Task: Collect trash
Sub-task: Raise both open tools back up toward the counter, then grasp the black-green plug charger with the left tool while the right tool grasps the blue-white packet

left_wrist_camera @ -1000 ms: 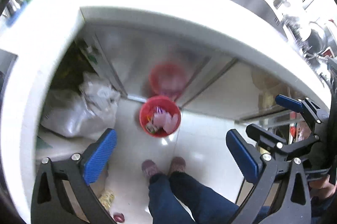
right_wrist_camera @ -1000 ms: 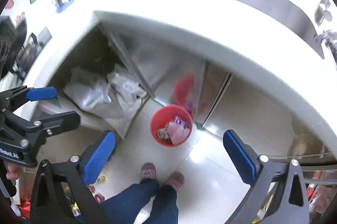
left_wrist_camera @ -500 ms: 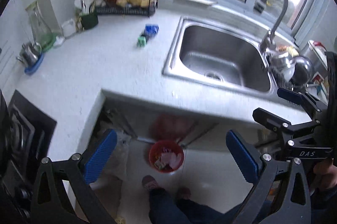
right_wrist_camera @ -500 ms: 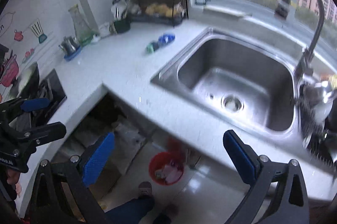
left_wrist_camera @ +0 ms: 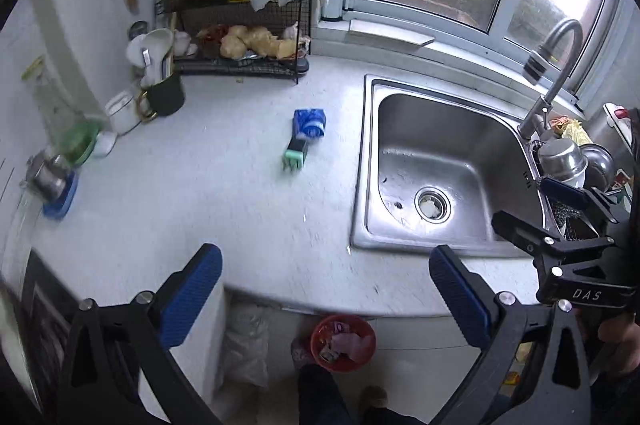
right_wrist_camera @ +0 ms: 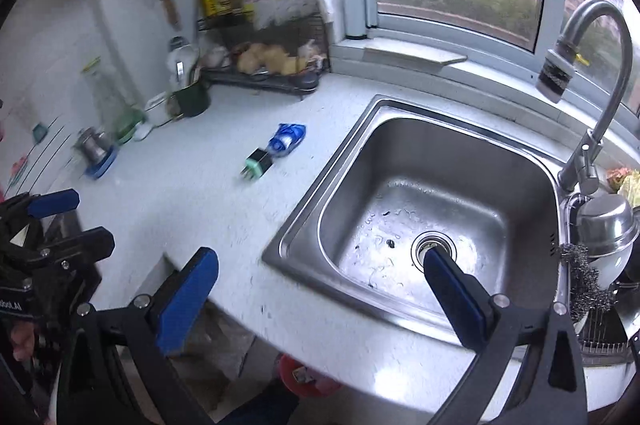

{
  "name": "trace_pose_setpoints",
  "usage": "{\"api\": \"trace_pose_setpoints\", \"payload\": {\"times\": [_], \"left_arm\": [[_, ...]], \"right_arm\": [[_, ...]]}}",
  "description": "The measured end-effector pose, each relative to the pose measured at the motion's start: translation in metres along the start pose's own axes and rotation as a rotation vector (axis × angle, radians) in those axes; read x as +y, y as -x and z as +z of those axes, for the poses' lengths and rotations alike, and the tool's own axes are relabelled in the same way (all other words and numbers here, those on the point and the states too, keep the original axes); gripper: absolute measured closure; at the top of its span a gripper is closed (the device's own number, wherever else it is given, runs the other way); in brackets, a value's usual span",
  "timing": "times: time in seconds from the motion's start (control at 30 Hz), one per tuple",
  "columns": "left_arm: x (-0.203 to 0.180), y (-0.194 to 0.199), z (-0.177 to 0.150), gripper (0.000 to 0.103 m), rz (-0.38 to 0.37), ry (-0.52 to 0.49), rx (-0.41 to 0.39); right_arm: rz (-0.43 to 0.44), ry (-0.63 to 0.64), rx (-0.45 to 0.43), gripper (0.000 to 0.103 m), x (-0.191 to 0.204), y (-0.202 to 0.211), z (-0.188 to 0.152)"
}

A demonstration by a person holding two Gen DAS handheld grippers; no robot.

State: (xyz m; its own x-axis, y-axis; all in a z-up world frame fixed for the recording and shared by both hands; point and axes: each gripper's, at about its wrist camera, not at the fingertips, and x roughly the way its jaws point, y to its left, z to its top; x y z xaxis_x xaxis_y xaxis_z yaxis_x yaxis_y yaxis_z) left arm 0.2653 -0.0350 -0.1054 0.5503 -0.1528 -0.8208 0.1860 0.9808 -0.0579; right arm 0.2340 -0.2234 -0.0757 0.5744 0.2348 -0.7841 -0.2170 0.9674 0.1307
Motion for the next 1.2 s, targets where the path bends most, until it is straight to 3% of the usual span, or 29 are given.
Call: {"api": "trace_pose_setpoints", "payload": {"times": [0.23, 0.5, 0.67, 1.1, 1.17, 1.2], "left_arm": [[0.031, -0.067, 0.051, 0.0, -0.029, -0.079, 0.063], [0.064, -0.14, 0.09, 0.0, -0.078, -0.101, 0.142], [0.066, -0.182, 0.103, 0.0, -0.144, -0.114, 0.192], [0.06, -0.271, 0.117, 0.001, -0.143, -0.199, 0.264], [0.057, -0.278, 0.116, 0.004, -0.136, -0.212, 0.277], [0.057, -0.282, 0.115, 0.011, -0.132, -0.217, 0.284]], "right_arm": [[-0.03, -0.098, 0.03, 0.001, 0.003, -0.043, 0.047], [-0.056, -0.167, 0.107, 0.001, 0.003, -0.097, 0.083], [-0.087, -0.182, 0.144, 0.001, 0.0, -0.125, 0.095], [-0.15, -0.252, 0.23, 0.001, -0.014, -0.169, 0.101], [-0.154, -0.255, 0.242, 0.001, -0.014, -0.173, 0.1], [-0.155, -0.256, 0.246, 0.0, -0.014, -0.174, 0.1]]}}
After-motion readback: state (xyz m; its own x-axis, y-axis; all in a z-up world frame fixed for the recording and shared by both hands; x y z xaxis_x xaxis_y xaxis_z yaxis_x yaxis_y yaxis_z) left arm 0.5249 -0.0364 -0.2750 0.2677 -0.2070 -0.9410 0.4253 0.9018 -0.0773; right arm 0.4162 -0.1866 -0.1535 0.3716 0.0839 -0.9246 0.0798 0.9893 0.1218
